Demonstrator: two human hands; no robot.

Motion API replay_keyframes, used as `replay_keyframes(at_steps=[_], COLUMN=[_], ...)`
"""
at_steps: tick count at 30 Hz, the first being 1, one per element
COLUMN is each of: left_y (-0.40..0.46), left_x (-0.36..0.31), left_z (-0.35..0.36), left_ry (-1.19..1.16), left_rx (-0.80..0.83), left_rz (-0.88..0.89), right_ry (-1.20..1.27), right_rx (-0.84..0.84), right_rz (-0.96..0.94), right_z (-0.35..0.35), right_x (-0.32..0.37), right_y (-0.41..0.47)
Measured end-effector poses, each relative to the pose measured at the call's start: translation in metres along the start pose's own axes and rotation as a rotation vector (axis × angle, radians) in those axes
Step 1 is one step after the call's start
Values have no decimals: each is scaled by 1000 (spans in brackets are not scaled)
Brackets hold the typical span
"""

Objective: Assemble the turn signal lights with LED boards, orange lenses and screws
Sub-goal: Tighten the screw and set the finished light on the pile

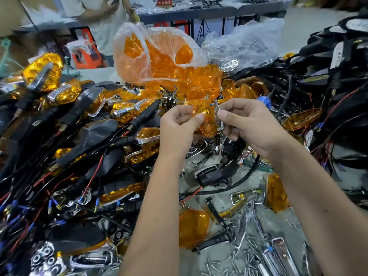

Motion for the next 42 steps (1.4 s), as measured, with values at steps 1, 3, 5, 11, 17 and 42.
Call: replay_keyframes(at_steps=[1,3,5,11,17,42], left_y=[0,-1,0,2,4,4], left_x=[0,0,1,2,3,22], left_z=[0,0,1,-4,-7,-12], left_ry=[9,24,49,154,211,31], left_rx=[-5,-5,-2,-63,-74,108], left_rz=[5,14,24,44,-4,-383], right_ry=[-29,-84,-134,-446,-462,-574], right_rx=[-12,-25,-28,-19,68,218], right_rz=[-15,-43,-68,-244,-238,-238], right_z=[-1,-1,-1,-4,4,26], right_x=[0,0,1,11,9,26], right_y=[0,0,0,0,-2,-6])
Point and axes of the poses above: each hand's wrist, its own y-axis towards the middle knuckle, its own z-axis out of the palm, x = y × z, the point moved 5 cm from there along y, towards the middle knuckle, and after that the axes turned 2 degrees about -x, right-handed, at the moved point
